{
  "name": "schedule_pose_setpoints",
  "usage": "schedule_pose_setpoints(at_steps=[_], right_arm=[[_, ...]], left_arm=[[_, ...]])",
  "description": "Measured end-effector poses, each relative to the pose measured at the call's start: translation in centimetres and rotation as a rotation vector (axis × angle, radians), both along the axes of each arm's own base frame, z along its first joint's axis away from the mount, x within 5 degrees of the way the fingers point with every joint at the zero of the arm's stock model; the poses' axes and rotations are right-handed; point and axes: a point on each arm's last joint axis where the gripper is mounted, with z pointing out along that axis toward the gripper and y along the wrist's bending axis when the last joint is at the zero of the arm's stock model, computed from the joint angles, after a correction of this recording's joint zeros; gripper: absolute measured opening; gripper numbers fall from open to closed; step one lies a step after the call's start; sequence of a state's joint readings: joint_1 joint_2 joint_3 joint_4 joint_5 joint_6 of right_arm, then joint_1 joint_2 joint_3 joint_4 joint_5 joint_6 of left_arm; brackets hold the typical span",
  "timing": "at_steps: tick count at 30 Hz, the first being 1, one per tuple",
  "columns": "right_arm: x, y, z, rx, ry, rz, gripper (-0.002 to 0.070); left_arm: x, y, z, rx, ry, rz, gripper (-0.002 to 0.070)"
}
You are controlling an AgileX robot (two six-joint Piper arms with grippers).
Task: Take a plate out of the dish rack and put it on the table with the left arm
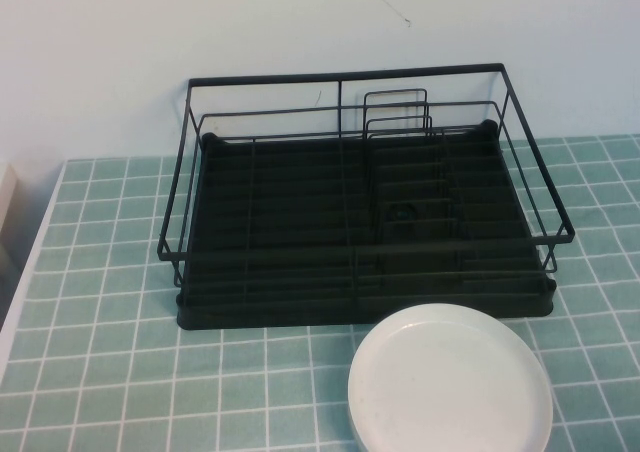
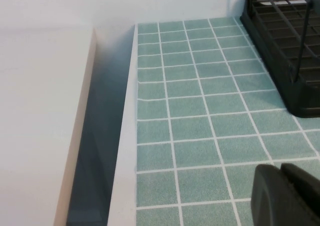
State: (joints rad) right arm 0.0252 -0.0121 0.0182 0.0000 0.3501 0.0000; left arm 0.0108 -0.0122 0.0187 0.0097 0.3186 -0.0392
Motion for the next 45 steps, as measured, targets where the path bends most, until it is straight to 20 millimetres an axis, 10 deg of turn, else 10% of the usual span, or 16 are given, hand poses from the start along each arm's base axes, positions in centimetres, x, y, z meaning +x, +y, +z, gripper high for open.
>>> schedule_pose_setpoints(at_steps=[45], right_arm=[[0.0, 0.0, 0.0, 0.0, 0.0, 0.0, -0.0001]], left_arm=[[-0.01, 0.0, 0.01, -0.032, 0.002, 0.009, -0.0002]])
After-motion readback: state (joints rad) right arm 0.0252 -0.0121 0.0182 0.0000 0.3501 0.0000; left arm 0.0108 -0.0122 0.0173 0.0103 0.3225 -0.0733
